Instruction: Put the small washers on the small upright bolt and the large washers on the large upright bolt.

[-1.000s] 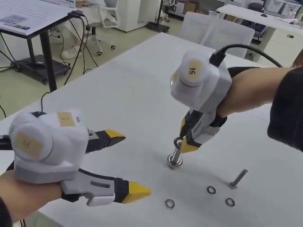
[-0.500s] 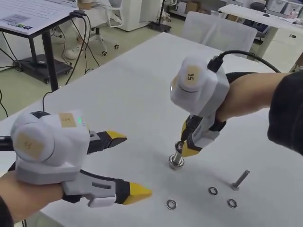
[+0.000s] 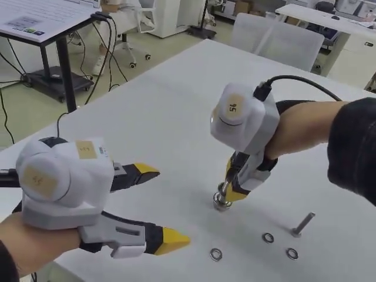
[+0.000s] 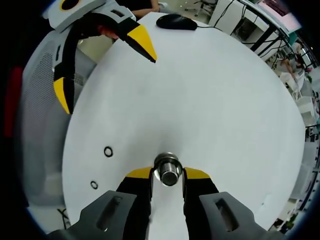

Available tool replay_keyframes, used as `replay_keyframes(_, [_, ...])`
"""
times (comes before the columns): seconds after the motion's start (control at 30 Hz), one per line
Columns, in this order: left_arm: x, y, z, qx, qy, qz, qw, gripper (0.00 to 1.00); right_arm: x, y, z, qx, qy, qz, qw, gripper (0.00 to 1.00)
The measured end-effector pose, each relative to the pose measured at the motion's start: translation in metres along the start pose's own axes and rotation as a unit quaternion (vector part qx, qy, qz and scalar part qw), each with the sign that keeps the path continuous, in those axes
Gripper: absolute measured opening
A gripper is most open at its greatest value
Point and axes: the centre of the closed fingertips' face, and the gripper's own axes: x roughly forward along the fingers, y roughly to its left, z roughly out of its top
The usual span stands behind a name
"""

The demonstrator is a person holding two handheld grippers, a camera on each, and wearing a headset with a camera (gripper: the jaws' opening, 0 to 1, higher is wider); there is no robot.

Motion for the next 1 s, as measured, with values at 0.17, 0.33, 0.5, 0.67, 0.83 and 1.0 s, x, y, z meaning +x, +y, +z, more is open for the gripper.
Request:
replay_keyframes(0.17, [0.0,0.001,-0.001,-0.001,0.001,0.0,1.0,0.72,0.005,0.0,0.0,-0.001,0.001,0.003,1.0,0.24])
replay_keyframes(0.33, [0.001,0.0,-0.001,-0.001,0.001,-0.001,1.0,0.72,0.008,0.0,0.0,0.0,0.003,0.005,1.0,0.24])
replay_keyframes(0.5, [0.001,0.001,-0.002,-0.001,0.001,-0.001,1.0,0.72,0.013,0.0,-0.002,-0.003,0.009,0.006,0.9999,0.24])
replay_keyframes(0.67, [0.001,0.0,-0.003,-0.002,0.002,-0.001,1.0,0.72,0.015,-0.001,-0.002,0.0,0.009,0.007,0.9999,0.24])
replay_keyframes(0.83, [0.002,-0.001,-0.004,-0.002,0.003,-0.003,1.0,0.72,0.016,0.0,-0.002,0.004,0.009,0.008,0.9999,0.25])
replay_keyframes(1.0, [0.003,-0.002,-0.004,-0.001,0.004,-0.006,1.0,0.71,0.018,0.002,-0.003,0.0,0.011,0.009,0.9999,0.25])
